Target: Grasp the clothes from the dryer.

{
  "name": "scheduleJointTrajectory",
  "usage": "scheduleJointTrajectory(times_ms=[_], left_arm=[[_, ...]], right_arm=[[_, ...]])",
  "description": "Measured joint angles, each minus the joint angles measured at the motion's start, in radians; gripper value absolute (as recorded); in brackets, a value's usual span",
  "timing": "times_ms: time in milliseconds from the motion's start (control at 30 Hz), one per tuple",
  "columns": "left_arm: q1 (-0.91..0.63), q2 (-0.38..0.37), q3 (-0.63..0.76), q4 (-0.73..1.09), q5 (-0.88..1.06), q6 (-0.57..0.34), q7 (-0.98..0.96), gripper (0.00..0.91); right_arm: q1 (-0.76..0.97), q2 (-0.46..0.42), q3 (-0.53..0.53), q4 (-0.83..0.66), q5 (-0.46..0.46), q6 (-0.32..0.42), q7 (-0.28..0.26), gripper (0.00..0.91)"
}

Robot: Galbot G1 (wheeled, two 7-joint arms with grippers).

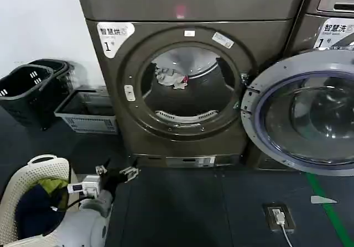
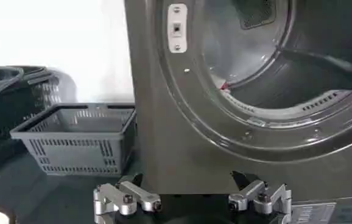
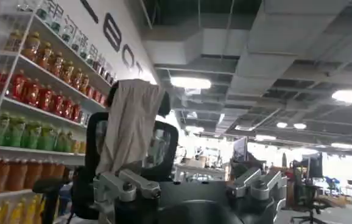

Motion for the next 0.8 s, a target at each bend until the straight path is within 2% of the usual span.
scheduleJointTrajectory(times_ms=[800], left_arm=[[0.002,-0.004,0.002,0.01,0.003,0.0,0.004,0.907]], right_arm=[[0.003,0.001,0.005,-0.017,0.005,0.005,0.007,0.907]])
